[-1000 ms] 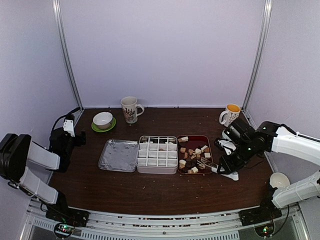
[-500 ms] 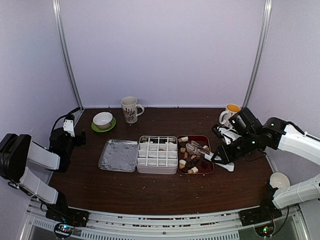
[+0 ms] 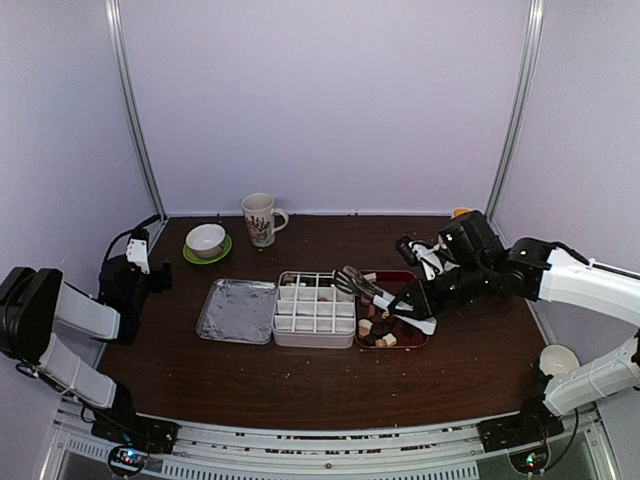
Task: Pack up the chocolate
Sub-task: Place the fake chocolate in the empty pocket of the box.
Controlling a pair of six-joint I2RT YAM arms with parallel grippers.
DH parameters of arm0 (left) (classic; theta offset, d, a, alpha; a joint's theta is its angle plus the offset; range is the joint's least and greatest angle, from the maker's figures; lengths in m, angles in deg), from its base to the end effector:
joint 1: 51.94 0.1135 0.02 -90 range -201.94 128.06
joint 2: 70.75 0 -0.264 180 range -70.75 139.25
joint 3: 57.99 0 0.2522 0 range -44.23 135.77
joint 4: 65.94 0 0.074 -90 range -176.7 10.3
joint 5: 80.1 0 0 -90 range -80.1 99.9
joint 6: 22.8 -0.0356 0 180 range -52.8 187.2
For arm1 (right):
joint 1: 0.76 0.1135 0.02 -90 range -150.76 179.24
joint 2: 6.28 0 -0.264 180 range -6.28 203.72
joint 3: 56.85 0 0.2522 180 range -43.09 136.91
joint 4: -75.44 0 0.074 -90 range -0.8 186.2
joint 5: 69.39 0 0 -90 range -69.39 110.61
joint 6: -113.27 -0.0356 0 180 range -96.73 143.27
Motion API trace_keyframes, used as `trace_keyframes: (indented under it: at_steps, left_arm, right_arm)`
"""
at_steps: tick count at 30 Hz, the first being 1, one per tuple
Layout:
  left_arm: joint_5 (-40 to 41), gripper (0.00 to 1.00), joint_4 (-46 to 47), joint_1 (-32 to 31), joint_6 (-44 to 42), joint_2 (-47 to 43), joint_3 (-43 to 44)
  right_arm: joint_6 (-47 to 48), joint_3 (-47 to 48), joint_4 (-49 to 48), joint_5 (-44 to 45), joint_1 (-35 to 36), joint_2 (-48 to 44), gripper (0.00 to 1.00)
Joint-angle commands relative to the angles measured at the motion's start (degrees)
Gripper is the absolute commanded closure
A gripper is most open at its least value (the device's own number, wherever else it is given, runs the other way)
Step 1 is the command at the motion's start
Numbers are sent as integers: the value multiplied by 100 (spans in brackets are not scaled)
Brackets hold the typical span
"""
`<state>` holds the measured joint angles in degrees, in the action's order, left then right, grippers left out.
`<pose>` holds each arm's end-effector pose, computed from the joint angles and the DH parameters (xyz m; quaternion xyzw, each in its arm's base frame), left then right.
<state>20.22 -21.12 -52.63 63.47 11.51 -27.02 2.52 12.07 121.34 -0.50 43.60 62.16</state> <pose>0.2506 0.0034 0.1660 -0.0312 0.7446 0.0847 0.6614 0.1701 0.1843 0.2848 -0.2541 0.8762 0.3435 0.2231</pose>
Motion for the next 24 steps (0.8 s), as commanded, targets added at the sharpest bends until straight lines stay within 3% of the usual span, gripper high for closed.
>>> trace_keyframes:
  at_steps: [1, 9, 24]
  left_arm:
    - [48, 2, 212, 51, 56, -52, 48]
    - [41, 2, 214, 48, 61, -52, 49]
    - [43, 2, 212, 50, 63, -52, 48]
  right_arm:
    - [61, 189, -743, -186, 153, 285, 82]
    - [158, 374, -1320, -135, 328, 911, 82]
    - [563, 1190, -1360, 110, 562, 2499, 82]
